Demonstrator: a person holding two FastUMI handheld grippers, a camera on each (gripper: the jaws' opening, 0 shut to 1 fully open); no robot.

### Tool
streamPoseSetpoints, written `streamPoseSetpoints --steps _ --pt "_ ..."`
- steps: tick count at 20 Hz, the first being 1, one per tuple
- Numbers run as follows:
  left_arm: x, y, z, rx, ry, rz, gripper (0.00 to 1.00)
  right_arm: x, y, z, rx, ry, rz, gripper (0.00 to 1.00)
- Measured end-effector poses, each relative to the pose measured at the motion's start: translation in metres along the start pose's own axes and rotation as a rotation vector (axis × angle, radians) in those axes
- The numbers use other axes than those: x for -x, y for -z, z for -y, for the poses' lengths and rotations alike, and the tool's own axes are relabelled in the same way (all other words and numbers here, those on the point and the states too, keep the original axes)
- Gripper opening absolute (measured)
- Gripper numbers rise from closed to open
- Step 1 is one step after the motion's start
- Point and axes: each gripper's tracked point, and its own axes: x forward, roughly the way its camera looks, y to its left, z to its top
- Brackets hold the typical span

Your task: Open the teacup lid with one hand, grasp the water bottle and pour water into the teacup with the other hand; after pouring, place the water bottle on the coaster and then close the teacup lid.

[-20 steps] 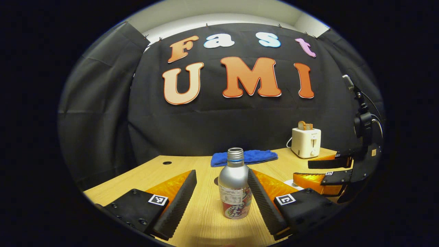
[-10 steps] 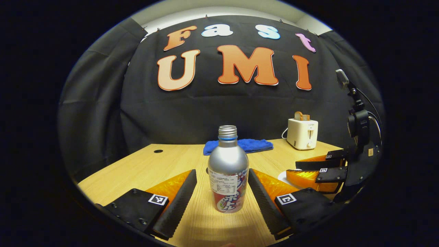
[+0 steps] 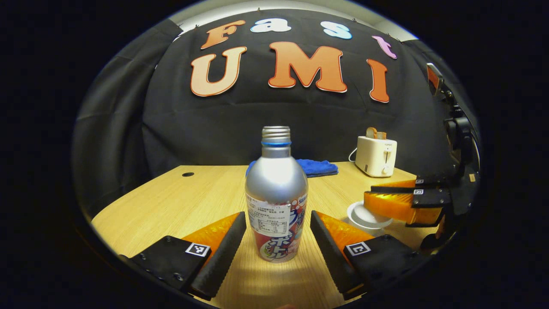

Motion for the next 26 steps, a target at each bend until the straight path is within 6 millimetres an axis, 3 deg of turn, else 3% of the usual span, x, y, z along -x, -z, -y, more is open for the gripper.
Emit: streamPoseSetpoints --steps 4,5,6,7,12,16,17,18,20,26 --pt "-0.009 0.009 -0.005 0.014 -0.026 -0.050 0.99 0.016 -0.015 0.020 -0.004 0.050 0.035 0.23" --pt "-0.011 0.007 -0.004 0.003 -0.026 -0.052 0.94 0.020 -0.018 0.024 -0.003 0.058 0.044 0.23" --pt "-0.011 0.006 -0.003 -0.012 -0.030 -0.055 0.99 0.024 -0.021 0.030 -0.004 0.072 0.054 0.23" --pt "-0.013 0.004 -0.003 -0.020 -0.039 -0.056 0.88 0.030 -0.023 0.036 -0.006 0.082 0.059 0.23" --pt "-0.011 -0.012 -0.015 -0.167 -0.096 -0.054 0.81 0.052 -0.037 0.064 -0.012 0.147 0.096 0.23" --pt "-0.006 -0.032 -0.022 -0.366 -0.155 -0.035 0.84 0.067 -0.046 0.080 -0.029 0.178 0.127 0.23" --pt "-0.007 -0.034 -0.024 -0.412 -0.162 -0.029 0.80 0.071 -0.047 0.084 -0.031 0.185 0.132 0.23" --pt "-0.007 -0.038 -0.024 -0.460 -0.170 -0.027 0.84 0.075 -0.048 0.087 -0.032 0.191 0.137 0.23" --pt "-0.009 -0.043 -0.026 -0.559 -0.189 -0.019 0.80 0.081 -0.048 0.092 -0.031 0.202 0.143 0.23" --pt "-0.007 -0.055 -0.022 -0.809 -0.226 0.012 0.88 0.098 -0.049 0.107 -0.039 0.226 0.174 0.23"
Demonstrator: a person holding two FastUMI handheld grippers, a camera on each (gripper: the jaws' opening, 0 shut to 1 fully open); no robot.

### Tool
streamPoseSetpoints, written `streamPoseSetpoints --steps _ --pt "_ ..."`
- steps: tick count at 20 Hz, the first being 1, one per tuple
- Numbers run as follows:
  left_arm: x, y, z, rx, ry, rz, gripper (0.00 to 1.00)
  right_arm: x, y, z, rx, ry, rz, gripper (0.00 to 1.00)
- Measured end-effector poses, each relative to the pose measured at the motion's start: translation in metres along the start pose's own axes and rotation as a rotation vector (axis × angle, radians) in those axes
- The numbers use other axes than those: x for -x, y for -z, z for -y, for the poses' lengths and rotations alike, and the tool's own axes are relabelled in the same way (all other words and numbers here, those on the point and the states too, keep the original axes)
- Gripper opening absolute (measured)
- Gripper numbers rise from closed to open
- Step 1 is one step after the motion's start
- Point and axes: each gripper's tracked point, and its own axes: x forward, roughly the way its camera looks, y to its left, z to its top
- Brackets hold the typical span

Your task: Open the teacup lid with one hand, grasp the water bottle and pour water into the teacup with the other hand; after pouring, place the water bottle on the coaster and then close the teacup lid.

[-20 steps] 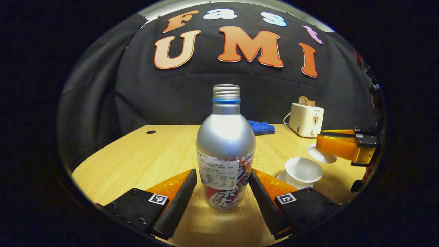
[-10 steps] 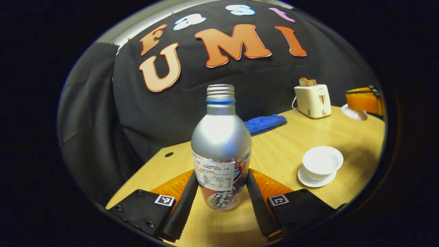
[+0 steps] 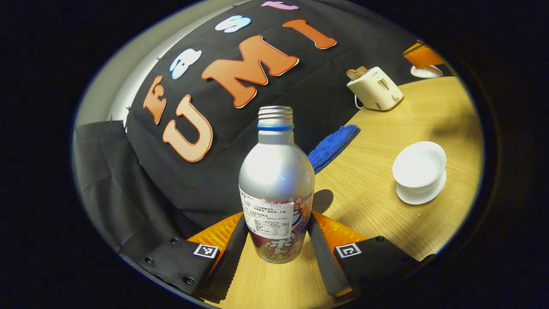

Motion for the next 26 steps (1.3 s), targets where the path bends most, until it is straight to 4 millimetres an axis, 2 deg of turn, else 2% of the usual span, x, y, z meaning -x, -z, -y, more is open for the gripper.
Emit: streamPoseSetpoints --steps 1,2,4,10,12,13,14,16,19,21,22,23,25,26 --pt "0.000 -0.001 -0.003 -0.053 -0.018 0.013 0.88 0.002 0.000 0.003 -0.001 0.004 0.003 0.23" --pt "0.000 -0.003 -0.006 -0.106 -0.035 0.019 0.80 0.004 0.000 0.006 -0.005 0.008 0.005 0.23" --pt "-0.003 -0.005 -0.006 -0.192 -0.049 0.025 0.84 0.008 -0.001 0.012 -0.009 0.016 0.010 0.23" --pt "-0.003 0.000 -0.005 -0.393 -0.061 0.017 0.84 0.017 0.003 0.022 0.007 0.027 0.018 0.23" --pt "-0.002 -0.006 -0.001 -0.464 -0.055 0.029 0.84 0.019 0.005 0.024 0.011 0.030 0.013 0.23" --pt "-0.002 -0.009 0.000 -0.507 -0.056 0.041 0.80 0.021 0.007 0.025 0.012 0.032 0.012 0.23" --pt "-0.003 -0.012 0.001 -0.547 -0.055 0.051 0.84 0.022 0.007 0.026 0.012 0.034 0.012 0.23" --pt "-0.003 -0.013 -0.002 -0.620 -0.058 0.070 0.80 0.022 0.008 0.029 0.012 0.039 0.013 0.23" --pt "-0.001 -0.020 0.001 -0.697 -0.060 0.089 0.80 0.023 0.010 0.036 0.013 0.049 0.012 0.23" --pt "0.001 -0.024 -0.001 -0.743 -0.062 0.098 0.88 0.025 0.009 0.039 0.012 0.053 0.015 0.23" --pt "0.001 -0.027 -0.004 -0.783 -0.070 0.105 0.88 0.025 0.009 0.041 0.012 0.052 0.015 0.23" --pt "0.001 -0.030 -0.005 -0.810 -0.076 0.113 0.80 0.025 0.009 0.043 0.014 0.055 0.017 0.23" --pt "0.002 -0.034 -0.005 -0.858 -0.082 0.128 0.87 0.027 0.011 0.044 0.016 0.057 0.013 0.23" --pt "0.003 -0.035 -0.004 -0.879 -0.085 0.135 0.81 0.026 0.012 0.046 0.017 0.059 0.012 0.23"
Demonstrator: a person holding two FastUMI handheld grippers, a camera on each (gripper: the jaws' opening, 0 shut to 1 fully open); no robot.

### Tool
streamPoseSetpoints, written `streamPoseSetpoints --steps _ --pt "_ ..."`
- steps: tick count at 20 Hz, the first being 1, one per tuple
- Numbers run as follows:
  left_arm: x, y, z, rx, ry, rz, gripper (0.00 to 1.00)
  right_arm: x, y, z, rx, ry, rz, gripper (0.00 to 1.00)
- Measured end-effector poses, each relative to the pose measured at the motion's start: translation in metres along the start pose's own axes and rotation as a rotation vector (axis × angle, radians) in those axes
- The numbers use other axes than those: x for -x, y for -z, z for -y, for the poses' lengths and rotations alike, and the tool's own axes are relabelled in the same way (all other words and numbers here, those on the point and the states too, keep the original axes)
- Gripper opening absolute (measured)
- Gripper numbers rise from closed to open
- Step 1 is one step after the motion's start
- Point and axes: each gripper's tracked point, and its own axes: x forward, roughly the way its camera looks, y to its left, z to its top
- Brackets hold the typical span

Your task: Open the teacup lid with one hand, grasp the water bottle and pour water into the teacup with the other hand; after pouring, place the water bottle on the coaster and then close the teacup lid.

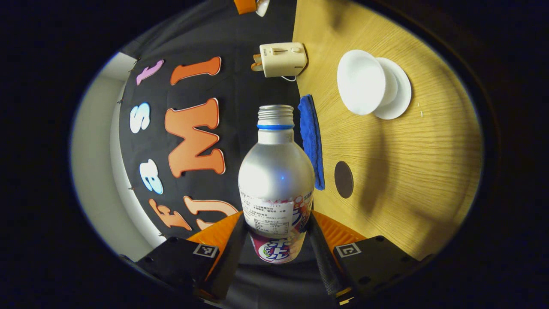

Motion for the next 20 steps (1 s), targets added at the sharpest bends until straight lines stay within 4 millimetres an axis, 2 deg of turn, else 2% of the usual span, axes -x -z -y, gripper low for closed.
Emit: streamPoseSetpoints --steps 1,2,6,8,9,10,11,15,17,18,20 --pt "0.002 -0.003 -0.003 -0.024 -0.006 0.010 0.84 0.001 0.000 0.000 0.002 -0.001 -0.001 0.23" --pt "0.002 -0.007 -0.006 -0.050 -0.014 0.019 0.81 0.002 0.001 0.001 0.003 0.004 0.001 0.23" --pt "0.001 -0.017 -0.013 -0.133 -0.036 0.039 0.88 0.004 0.002 0.003 0.004 0.005 0.003 0.23" --pt "-0.001 -0.020 -0.015 -0.167 -0.039 0.046 0.84 0.004 0.002 0.006 0.009 0.008 0.006 0.23" --pt "0.000 -0.020 -0.016 -0.186 -0.041 0.047 0.88 0.005 0.002 0.007 0.010 0.013 0.009 0.23" --pt "0.000 -0.020 -0.017 -0.199 -0.042 0.049 0.81 0.006 0.002 0.008 0.009 0.010 0.010 0.23" --pt "-0.002 -0.022 -0.018 -0.206 -0.042 0.052 0.84 0.007 0.003 0.009 0.006 0.013 0.011 0.23" --pt "-0.006 -0.024 -0.021 -0.236 -0.044 0.056 0.84 0.008 0.007 0.014 0.004 0.016 0.003 0.23" --pt "-0.009 -0.022 -0.024 -0.252 -0.046 0.055 0.87 0.008 0.008 0.014 0.006 0.018 0.001 0.23" --pt "-0.011 -0.020 -0.027 -0.265 -0.047 0.054 0.84 0.008 0.007 0.016 0.007 0.022 0.003 0.23" --pt "-0.013 -0.019 -0.031 -0.286 -0.055 0.056 0.87 0.007 0.009 0.015 0.008 0.020 0.002 0.23"
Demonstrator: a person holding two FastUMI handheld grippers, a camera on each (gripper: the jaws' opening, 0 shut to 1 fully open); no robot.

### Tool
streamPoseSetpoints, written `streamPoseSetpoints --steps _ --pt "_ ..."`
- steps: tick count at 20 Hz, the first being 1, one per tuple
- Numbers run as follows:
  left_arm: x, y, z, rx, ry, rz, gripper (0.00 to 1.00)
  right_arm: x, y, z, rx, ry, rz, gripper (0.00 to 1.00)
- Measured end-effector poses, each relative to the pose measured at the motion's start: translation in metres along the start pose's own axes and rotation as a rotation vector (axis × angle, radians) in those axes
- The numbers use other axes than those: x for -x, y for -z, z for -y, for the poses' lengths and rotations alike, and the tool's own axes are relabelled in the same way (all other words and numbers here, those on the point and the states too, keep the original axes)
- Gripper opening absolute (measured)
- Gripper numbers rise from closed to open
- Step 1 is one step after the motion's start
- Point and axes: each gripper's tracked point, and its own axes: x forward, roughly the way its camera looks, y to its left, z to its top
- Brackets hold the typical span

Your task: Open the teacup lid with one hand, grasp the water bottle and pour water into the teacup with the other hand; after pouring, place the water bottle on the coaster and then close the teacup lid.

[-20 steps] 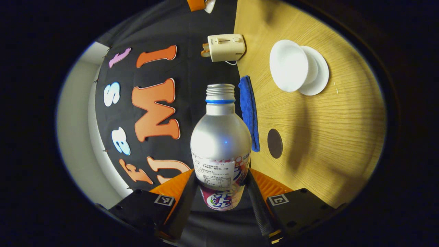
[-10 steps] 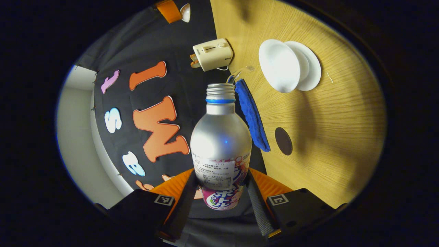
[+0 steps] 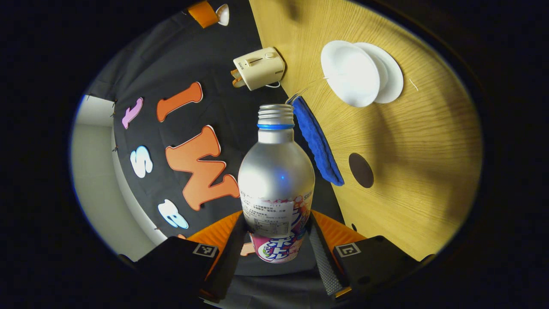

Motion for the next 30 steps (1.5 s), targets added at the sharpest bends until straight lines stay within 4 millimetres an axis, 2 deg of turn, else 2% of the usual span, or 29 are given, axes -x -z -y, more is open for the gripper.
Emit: streamPoseSetpoints --steps 1,2,3,6,11,12,15,18,19,20,21,23,24,25,26,27,30 --pt "-0.001 0.001 -0.004 -0.011 -0.003 0.001 0.87 0.000 0.000 0.000 0.001 -0.002 -0.001 0.23" --pt "0.000 0.003 -0.006 -0.022 -0.009 0.001 0.82 -0.001 -0.001 -0.001 0.004 -0.001 0.001 0.23" --pt "-0.002 0.003 -0.008 -0.034 -0.011 0.004 0.81 -0.001 0.000 0.000 0.007 -0.001 0.001 0.23" --pt "-0.003 0.002 -0.017 -0.069 -0.023 0.013 0.87 0.000 0.000 -0.001 0.012 -0.004 0.003 0.23" --pt "-0.007 -0.007 -0.026 -0.130 -0.038 0.039 0.82 0.001 0.002 0.001 0.014 0.000 0.003 0.23" --pt "-0.009 -0.008 -0.025 -0.136 -0.028 0.045 0.84 0.000 0.001 0.002 0.010 0.002 0.002 0.23" --pt "-0.010 -0.011 -0.030 -0.171 -0.028 0.058 0.82 0.003 0.000 0.005 0.011 0.004 0.010 0.23" --pt "-0.014 -0.012 -0.034 -0.199 -0.032 0.066 0.87 0.004 -0.001 0.005 -0.001 0.005 0.016 0.23" --pt "-0.013 -0.014 -0.035 -0.213 -0.034 0.068 0.84 0.004 -0.001 0.005 -0.004 0.003 0.013 0.23" --pt "-0.014 -0.015 -0.036 -0.223 -0.034 0.074 0.87 0.004 0.000 0.004 0.002 -0.001 0.015 0.23" --pt "-0.016 -0.016 -0.038 -0.229 -0.035 0.077 0.84 0.004 0.000 0.004 0.010 0.001 0.017 0.23" --pt "-0.016 -0.019 -0.041 -0.240 -0.040 0.083 0.87 0.004 0.000 0.000 0.019 -0.004 0.015 0.23" --pt "-0.016 -0.020 -0.041 -0.248 -0.043 0.084 0.82 0.004 0.000 0.001 0.020 -0.006 0.013 0.23" --pt "-0.016 -0.022 -0.039 -0.255 -0.038 0.089 0.87 0.003 -0.001 0.001 0.020 -0.006 0.016 0.23" --pt "-0.015 -0.026 -0.037 -0.268 -0.038 0.094 0.82 0.003 -0.001 0.001 0.020 -0.005 0.014 0.23" --pt "-0.016 -0.027 -0.035 -0.283 -0.035 0.096 0.84 0.004 -0.001 0.001 0.019 -0.003 0.016 0.23" --pt "-0.015 -0.028 -0.034 -0.291 -0.034 0.102 0.82 0.003 -0.001 0.000 0.020 0.000 0.010 0.23"
